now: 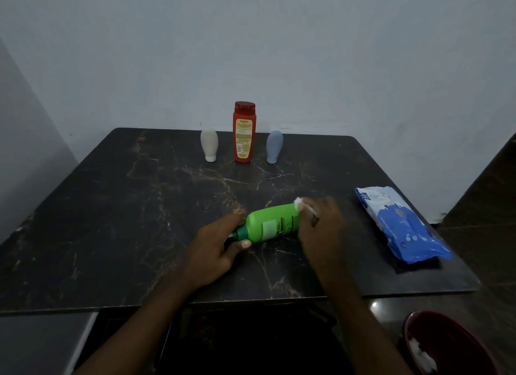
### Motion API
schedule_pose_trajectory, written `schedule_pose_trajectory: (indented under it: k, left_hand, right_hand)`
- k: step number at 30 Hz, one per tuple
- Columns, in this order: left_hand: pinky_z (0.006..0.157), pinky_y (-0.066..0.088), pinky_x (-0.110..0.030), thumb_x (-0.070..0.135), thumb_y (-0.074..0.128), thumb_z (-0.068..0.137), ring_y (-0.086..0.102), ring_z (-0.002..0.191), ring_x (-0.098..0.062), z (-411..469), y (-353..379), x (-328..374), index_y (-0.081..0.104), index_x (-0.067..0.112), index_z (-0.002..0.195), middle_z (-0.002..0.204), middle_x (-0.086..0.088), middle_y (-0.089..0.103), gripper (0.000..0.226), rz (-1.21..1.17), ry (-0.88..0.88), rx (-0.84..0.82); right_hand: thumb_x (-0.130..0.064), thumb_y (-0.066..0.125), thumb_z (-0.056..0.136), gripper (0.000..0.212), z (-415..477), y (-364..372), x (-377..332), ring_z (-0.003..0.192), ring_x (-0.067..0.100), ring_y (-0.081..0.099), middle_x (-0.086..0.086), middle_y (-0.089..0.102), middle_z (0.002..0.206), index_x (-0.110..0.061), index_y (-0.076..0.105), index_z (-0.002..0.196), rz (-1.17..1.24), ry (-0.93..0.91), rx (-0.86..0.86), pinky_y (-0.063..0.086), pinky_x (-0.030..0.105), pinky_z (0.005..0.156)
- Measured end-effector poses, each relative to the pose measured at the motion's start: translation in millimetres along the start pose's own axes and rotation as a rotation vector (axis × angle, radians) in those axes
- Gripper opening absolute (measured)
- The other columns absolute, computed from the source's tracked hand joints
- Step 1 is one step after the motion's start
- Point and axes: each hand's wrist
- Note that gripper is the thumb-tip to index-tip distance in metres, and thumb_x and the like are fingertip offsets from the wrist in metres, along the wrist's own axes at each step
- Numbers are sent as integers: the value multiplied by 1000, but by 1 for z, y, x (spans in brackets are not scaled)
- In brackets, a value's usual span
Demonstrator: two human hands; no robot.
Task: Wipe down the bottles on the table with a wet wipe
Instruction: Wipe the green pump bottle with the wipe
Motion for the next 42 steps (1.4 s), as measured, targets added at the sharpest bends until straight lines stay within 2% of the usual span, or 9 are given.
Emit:
schedule_pose_trajectory:
  k: [4,8,15,22,26,31,36,39,42]
  left_hand:
    - [77,44,-17,30,70,92,58,89,2,0,1,-2,62,19,117,101,17,62,29,6,1,24]
    - [78,49,-22,25,73,92,61,91,0,-1,0,-2,63,19,120,104,17,65,31,-26,16,33]
    - [79,50,-22,25,73,92,63,93,-1,0,1,-3,62,19,120,106,15,67,31,-25,17,-7]
    - [75,43,-10,7,70,82,58,86,6,-2,-1,1,58,19,111,96,17,61,34,7,1,0]
    - [72,49,-22,2,70,83,61,83,-5,-1,0,-2,57,16,106,95,9,63,30,8,20,-33]
    - [78,39,-5,4,69,81,55,86,1,0,1,1,55,19,111,101,16,59,36,26,27,-39]
    - [73,52,-33,13,70,86,62,85,-10,-2,-1,1,55,19,109,99,9,62,28,38,44,-30]
    - [70,50,-34,11,70,86,59,81,-8,-2,-2,3,55,20,110,97,10,59,30,60,62,-23]
    - [71,48,-28,5,68,81,58,83,-8,-1,-3,7,56,19,113,101,11,58,37,63,89,-41]
  right_hand:
    - [-26,55,98,21,-24,19,-41,86,-1,55,-15,51,103,-26,66,117,69,-204,-111,47,14,69]
    - [-27,58,97,23,-31,25,-40,82,13,55,-7,53,93,-23,70,115,16,-386,-123,50,37,66]
    - [-20,63,92,17,-35,18,-36,78,17,51,-2,52,87,-19,72,107,-98,-549,-165,46,38,64]
    - [-20,58,86,26,-37,20,-61,81,21,53,2,51,99,-18,68,110,-284,-516,-179,49,37,68]
    - [-24,49,87,35,-57,19,-49,85,21,55,3,55,100,-17,66,117,-250,-498,-169,51,37,72]
    - [-15,52,85,32,-51,22,-51,83,19,49,3,50,97,-18,66,113,-215,-461,-122,44,31,68]
    - [-9,53,81,38,-32,13,-44,86,14,48,-2,46,103,-22,66,114,-238,-363,-126,44,26,70]
    - [-4,60,79,42,-15,-3,-20,83,8,44,-7,41,100,-24,66,115,-343,-300,-130,33,14,63]
    - [-6,58,87,22,6,-24,20,78,14,51,1,49,96,-17,68,103,-280,-139,-59,49,30,66]
Point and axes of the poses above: each hand's wrist, its own z-axis towards the middle knuckle, its own y-axis out of the palm, x = y × z
